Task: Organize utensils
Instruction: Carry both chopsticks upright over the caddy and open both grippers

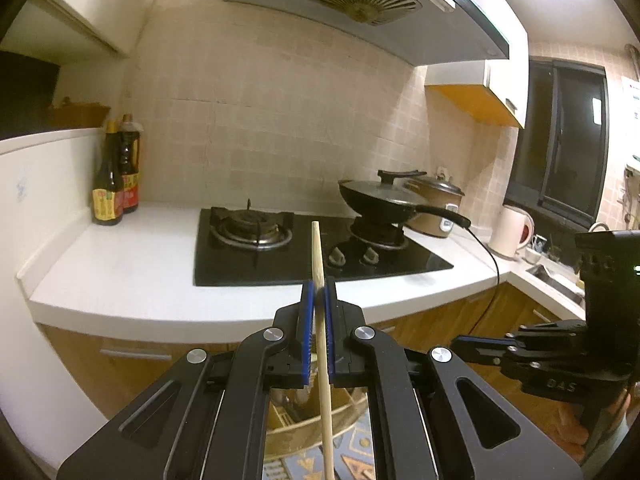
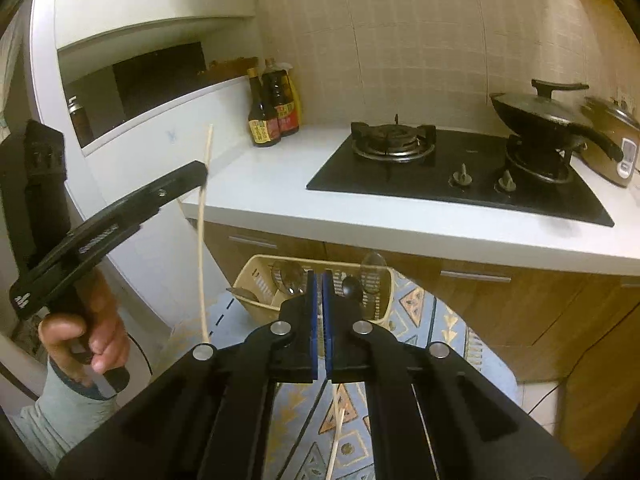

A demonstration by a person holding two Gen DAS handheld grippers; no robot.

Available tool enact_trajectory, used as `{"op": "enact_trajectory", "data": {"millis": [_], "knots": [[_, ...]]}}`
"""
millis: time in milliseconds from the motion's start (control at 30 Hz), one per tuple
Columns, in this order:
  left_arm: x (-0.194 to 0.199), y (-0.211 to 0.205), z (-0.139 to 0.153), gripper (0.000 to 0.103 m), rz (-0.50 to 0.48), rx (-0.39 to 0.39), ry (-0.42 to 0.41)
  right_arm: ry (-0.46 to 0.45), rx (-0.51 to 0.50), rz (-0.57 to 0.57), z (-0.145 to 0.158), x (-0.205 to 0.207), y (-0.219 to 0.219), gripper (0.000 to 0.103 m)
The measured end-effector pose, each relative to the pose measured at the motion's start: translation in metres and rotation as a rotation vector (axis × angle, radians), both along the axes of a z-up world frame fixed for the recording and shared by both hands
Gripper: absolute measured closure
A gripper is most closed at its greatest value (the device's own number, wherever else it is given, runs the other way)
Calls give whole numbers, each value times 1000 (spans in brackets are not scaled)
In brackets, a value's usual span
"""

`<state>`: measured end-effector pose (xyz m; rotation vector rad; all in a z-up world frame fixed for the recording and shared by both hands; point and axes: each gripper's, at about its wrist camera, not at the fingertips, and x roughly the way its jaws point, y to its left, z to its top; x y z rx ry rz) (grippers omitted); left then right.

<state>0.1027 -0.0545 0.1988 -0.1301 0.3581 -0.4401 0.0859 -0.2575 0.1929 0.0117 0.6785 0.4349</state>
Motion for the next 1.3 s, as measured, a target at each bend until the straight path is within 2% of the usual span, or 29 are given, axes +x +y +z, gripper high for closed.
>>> {"op": "enact_trajectory", "data": {"millis": [133,267,300,433,500,567,667,833,1067,1167,1300], "knots": [[-1,4,-3,100,-4,-4,9,46,-43,75,-9,-2,10,101],[-7,12,-11,100,-11,0,25,174,-91,143,-55,0,20,96],[-8,15,-12,100,-9,-2,31,241,-97,160,-76,3,24,96],[-11,22,-18,100,-2,1,44,402,-65,221,-129,9,38,96],[-13,27,-20,100,1,1,48,469,-7,252,-150,12,45,96],[-14,31,-23,100,6,4,52,509,19,272,-167,14,51,96],[-14,38,-26,100,14,6,55,509,-22,269,-179,13,62,96],[-14,52,-27,100,37,-15,54,446,-179,256,-192,16,88,96],[-17,77,-27,99,77,-28,49,460,-220,318,-219,25,126,94],[-18,84,-29,99,91,-30,51,412,-291,327,-222,22,143,93],[-21,92,-32,99,103,-31,55,386,-351,338,-225,23,160,85]]}}
